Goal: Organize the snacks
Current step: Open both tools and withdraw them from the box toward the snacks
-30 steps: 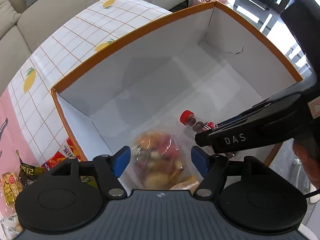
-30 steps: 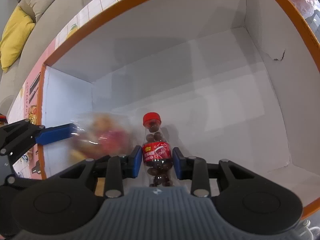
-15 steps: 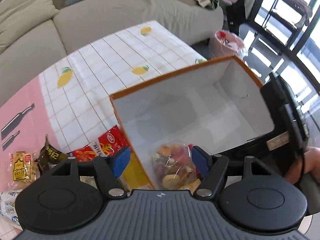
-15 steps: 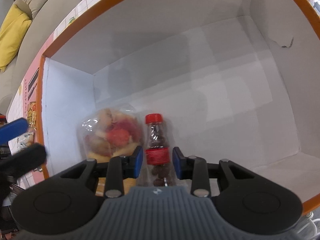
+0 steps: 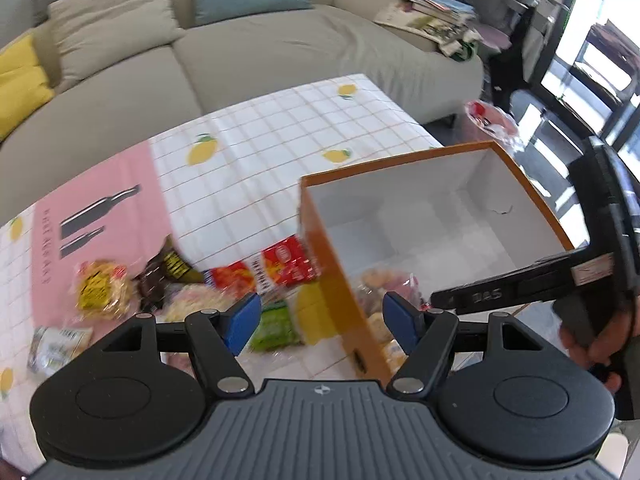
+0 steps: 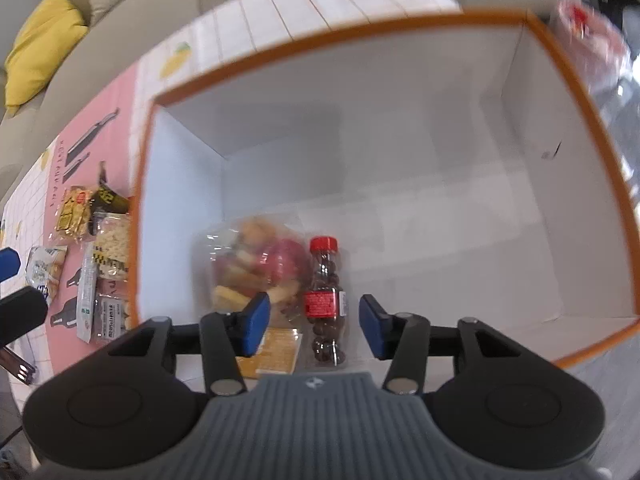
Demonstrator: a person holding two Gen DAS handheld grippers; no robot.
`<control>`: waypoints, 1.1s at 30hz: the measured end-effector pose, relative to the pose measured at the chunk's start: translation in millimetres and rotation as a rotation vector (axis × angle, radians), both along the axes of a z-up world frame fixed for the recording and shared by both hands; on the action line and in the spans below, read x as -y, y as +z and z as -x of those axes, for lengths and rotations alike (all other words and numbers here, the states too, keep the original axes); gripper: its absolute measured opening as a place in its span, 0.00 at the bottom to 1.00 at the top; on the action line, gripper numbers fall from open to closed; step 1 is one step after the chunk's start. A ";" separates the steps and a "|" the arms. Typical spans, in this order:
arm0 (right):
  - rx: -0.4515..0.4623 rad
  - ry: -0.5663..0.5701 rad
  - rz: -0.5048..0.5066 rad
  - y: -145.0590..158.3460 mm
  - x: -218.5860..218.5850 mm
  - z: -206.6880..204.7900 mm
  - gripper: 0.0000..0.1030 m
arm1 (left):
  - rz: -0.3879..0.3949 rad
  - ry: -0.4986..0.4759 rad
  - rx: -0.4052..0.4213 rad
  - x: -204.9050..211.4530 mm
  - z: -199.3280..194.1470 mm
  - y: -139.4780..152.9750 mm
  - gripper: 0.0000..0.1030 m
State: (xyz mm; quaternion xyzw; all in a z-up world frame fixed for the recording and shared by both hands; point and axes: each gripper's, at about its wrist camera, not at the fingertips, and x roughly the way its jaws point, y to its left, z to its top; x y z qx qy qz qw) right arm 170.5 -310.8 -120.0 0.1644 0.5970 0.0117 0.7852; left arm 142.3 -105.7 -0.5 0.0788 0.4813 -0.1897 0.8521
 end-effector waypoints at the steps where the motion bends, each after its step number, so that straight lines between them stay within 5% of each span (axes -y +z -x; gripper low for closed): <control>1: 0.025 0.006 0.018 7.5 -3.8 4.4 0.54 | 0.006 0.017 0.004 -6.0 4.3 2.5 0.79; 11: 0.284 0.027 0.049 72.0 -37.3 55.0 0.64 | 0.097 0.214 0.084 -78.5 48.4 20.0 0.79; 21: 0.564 0.145 0.079 90.6 -118.7 101.5 0.64 | 0.130 0.335 0.079 -137.9 79.0 -0.1 0.79; 33: 0.559 0.331 0.143 52.7 -192.0 104.4 0.58 | 0.114 0.406 0.001 -163.8 67.7 -35.3 0.76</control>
